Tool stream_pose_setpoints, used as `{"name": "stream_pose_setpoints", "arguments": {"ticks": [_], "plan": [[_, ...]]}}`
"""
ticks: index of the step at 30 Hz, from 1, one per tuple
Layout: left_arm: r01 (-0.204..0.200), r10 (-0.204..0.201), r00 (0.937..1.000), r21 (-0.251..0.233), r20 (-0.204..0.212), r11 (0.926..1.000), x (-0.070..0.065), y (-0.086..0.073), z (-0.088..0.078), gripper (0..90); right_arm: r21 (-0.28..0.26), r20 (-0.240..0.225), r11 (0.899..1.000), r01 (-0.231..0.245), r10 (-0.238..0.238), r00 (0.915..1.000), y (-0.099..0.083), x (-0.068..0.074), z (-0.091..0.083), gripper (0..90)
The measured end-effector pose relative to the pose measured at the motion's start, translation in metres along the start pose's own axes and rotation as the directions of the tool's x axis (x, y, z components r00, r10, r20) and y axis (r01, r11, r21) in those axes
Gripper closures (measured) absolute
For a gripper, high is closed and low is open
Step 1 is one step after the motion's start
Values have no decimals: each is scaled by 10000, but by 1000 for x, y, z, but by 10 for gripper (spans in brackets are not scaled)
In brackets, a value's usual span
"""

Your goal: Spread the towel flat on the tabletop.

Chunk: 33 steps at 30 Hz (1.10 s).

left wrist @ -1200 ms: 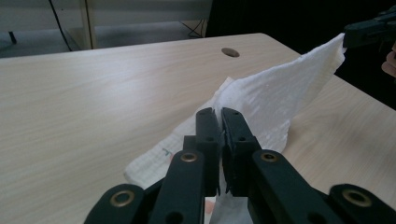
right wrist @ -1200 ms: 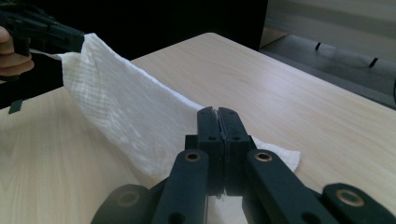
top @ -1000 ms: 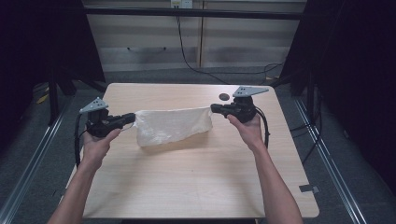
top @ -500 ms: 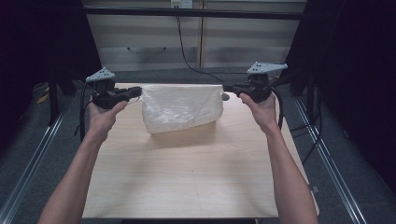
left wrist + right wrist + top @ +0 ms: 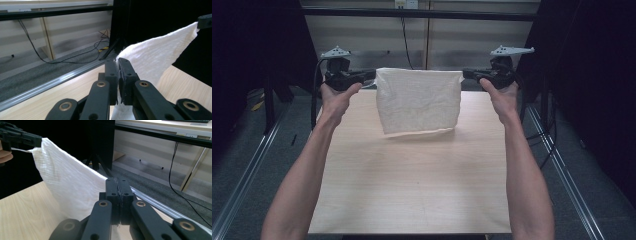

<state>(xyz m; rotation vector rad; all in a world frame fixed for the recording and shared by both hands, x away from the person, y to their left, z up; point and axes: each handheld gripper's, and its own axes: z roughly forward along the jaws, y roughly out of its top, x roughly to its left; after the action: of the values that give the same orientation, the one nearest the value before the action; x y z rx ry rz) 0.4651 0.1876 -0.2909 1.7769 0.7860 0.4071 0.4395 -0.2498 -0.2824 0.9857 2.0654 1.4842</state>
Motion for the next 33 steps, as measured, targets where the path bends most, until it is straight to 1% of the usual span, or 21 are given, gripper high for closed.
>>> {"name": "stream_pose_setpoints", "arguments": {"ticks": [1,2,3,4,5,6,10,11,16,18,20,21,22,24,25,26,27,28,29,30,33], "plan": [[-233,232,9997,64,71,9997,-4,-2,0,864,-9,-40,10000,17,-17,10000,-2,1,-2,895],[-405,403,9991,194,108,9990,-7,-6,0,864,102,-55,9999,101,-100,9999,-5,2,-4,895],[-496,493,9987,220,108,9985,-10,-11,-1,864,180,-53,9997,180,-179,9998,-10,3,-7,895],[-478,474,9987,251,168,9985,-11,-18,-2,864,215,-104,9996,198,-196,9998,-15,5,-9,895],[-423,419,9987,165,277,9990,-13,-25,-4,864,215,-211,9995,229,-224,9995,-22,7,-12,895],[-416,408,9985,221,376,9989,-14,-32,-6,864,203,-337,9996,209,-202,9992,-28,10,-15,895],[-473,450,9975,428,549,9980,-22,-55,-13,864,304,-649,9987,402,-382,9972,-52,25,-24,895],[-480,450,9969,470,642,9977,-24,-61,-16,864,257,-791,9991,349,-328,9963,-58,28,-26,895],[-667,625,9937,428,928,9969,-40,-90,-32,864,513,-1204,9976,474,-410,9919,-83,42,-33,895],[-637,598,9930,357,1020,9973,-45,-101,-39,864,499,-1355,9976,478,-406,9899,-93,48,-37,895],[-310,266,9919,337,1244,9990,-46,-112,-44,864,538,-1512,9976,440,-354,9879,-103,54,-40,895],[-261,206,9917,420,1269,9988,-47,-118,-45,864,581,-1563,9974,434,-338,9871,-107,57,-41,895],[-276,213,9916,477,1278,9985,-49,-124,-47,864,677,-1617,9967,457,-342,9863,-112,60,-41,895],[-201,103,9889,648,1485,9977,-55,-137,-50,863,772,-1712,9958,491,-353,9846,-122,66,-43,895],[-255,150,9894,711,1441,9971,-56,-141,-52,863,840,-1775,9953,483,-328,9836,-128,69,-44,895],[-171,49,9882,789,1532,9967,-59,-147,-54,863,885,-1789,9950,456,-292,9834,-131,71,-45,894],[-202,63,9871,853,1600,9962,-61,-152,-55,862,888,-1854,9951,425,-254,9823,-136,72,-47,894],[-197,52,9885,946,1513,9953,-63,-157,-57,861,950,-1894,9947,391,-205,9817,-140,74,-48,894],[-119,-41,9880,1028,1541,9946,-65,-163,-59,861,983,-1991,9946,333,-132,9799,-145,76,-49,895],[-158,-4,9888,1073,1493,9941,-68,-168,-61,861,1031,-2063,9940,375,-155,9784,-149,79,-50,894],[-202,-3,9866,1244,1629,9920,-77,-182,-65,861,1049,-2395,9939,327,-66,9709,-163,91,-54,894]]}}
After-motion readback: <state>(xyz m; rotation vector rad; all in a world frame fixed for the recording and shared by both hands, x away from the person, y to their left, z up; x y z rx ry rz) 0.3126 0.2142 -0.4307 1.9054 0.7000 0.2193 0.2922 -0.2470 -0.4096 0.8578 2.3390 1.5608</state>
